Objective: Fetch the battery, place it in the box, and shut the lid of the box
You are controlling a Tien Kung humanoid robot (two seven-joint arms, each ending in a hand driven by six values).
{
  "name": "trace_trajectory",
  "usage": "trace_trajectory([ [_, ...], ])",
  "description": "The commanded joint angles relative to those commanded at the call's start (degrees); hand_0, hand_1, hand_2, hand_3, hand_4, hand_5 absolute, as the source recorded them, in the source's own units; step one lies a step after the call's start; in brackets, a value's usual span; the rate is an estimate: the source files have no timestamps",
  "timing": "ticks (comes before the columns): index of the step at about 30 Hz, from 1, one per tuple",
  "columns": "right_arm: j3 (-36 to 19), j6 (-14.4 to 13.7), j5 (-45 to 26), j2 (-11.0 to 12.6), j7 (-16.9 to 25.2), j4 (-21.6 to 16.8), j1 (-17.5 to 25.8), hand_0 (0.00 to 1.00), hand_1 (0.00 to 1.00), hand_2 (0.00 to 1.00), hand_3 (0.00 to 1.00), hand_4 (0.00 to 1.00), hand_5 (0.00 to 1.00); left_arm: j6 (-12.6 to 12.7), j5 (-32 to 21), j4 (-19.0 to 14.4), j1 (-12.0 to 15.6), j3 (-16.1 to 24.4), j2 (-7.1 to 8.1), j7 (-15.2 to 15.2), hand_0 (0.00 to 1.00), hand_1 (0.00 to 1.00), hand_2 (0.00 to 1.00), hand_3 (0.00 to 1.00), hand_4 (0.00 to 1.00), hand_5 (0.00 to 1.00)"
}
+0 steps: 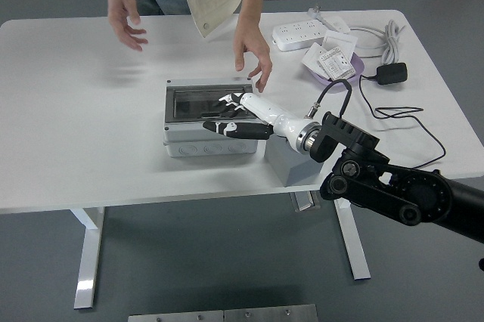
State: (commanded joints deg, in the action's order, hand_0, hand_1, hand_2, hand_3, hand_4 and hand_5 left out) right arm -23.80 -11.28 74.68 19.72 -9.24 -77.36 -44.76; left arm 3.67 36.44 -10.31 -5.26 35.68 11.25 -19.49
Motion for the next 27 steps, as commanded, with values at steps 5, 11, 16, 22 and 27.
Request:
trace_trajectory([
  [5,-5.23,0.75,2.23,1.36,-0.52,-2.79,3.11,0.881,0.767,0.797,0.826,0.899,0.852,-0.01,-0.17,0.0,-0.01,-0.15,-0.12,0.04,0.657,0.751,0.715,0.801,0.656,0.267],
  [11,-13.59,2.22,6.02,3.14,-0.97,-9.3,9.99,0.875,0.766,0.797,0.822,0.899,0.854,-0.02,-0.06,0.0,0.37,0.05,-0.38,0.04,0.658,0.751,0.715,0.803,0.656,0.266],
  [16,-21.14,-2.53,4.81,2.97,3.59,-14.05,16.94,0.867,0.759,0.787,0.811,0.898,0.854,0.01,-0.02,0.0,0.92,0.41,-0.71,0.18,0.658,0.751,0.715,0.803,0.656,0.264],
  [22,-28.64,-10.02,-4.55,1.83,12.68,-15.41,25.68,0.814,0.717,0.743,0.745,0.858,0.805,0.08,0.5,0.0,1.5,1.32,-1.04,0.37,0.659,0.751,0.716,0.804,0.656,0.265],
  [27,-31.41,-10.18,-15.9,-0.46,21.96,-12.87,32.82,0.703,0.655,0.692,0.662,0.767,0.644,0.09,0.52,0.0,1.68,1.59,-1.32,0.6,0.66,0.75,0.713,0.807,0.656,0.264],
])
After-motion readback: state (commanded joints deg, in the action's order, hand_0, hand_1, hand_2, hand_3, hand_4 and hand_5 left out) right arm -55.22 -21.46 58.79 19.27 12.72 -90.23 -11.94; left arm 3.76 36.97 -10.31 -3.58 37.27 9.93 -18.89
